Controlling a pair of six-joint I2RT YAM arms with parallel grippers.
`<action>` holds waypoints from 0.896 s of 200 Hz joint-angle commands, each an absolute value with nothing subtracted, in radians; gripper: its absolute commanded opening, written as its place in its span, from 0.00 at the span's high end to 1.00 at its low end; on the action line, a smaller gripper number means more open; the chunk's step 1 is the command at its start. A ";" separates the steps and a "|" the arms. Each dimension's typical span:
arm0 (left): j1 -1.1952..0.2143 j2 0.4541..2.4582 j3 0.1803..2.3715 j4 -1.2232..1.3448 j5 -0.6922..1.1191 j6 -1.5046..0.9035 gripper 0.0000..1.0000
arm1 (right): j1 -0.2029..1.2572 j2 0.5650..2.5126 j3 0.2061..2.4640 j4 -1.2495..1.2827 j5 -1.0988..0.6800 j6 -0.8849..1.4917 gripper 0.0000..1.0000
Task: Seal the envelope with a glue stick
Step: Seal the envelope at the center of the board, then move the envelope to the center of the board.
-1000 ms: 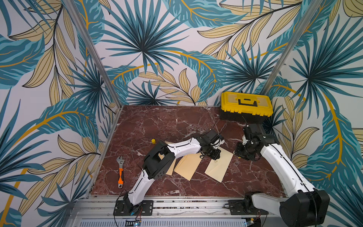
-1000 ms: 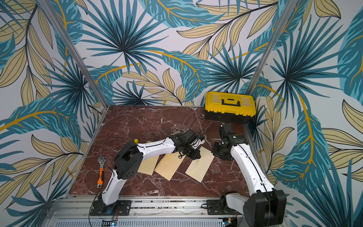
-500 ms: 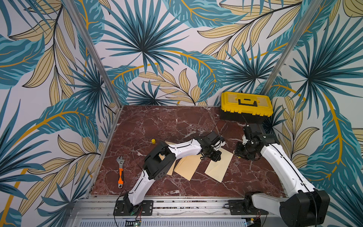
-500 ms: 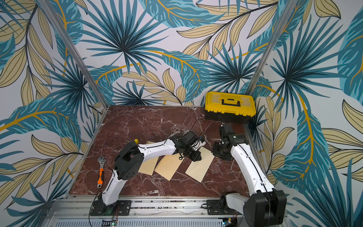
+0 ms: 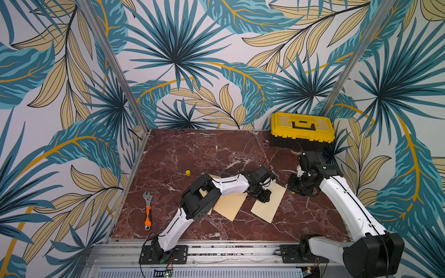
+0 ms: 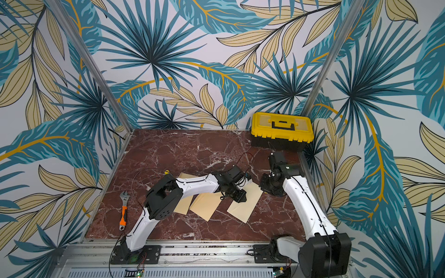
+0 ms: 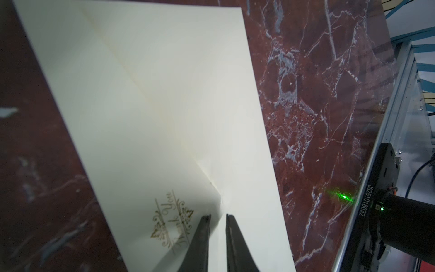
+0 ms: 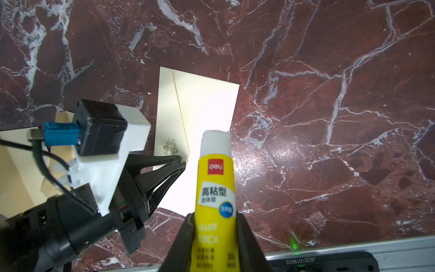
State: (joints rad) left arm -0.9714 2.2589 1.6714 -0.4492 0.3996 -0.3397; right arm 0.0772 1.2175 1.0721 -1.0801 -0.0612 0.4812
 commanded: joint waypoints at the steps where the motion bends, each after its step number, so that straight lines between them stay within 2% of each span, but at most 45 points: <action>1: -0.958 2.191 1.671 -0.458 0.373 -0.331 0.82 | 0.072 1.200 1.093 -1.103 -0.070 0.474 1.00; 80: -0.865 1.975 1.633 -0.453 0.361 -0.337 0.80 | 0.072 1.178 1.095 -1.062 -0.099 0.462 1.00; 179: -0.796 1.868 1.498 -0.411 0.340 -0.357 0.78 | 0.072 1.202 1.091 -1.020 -0.138 0.452 1.00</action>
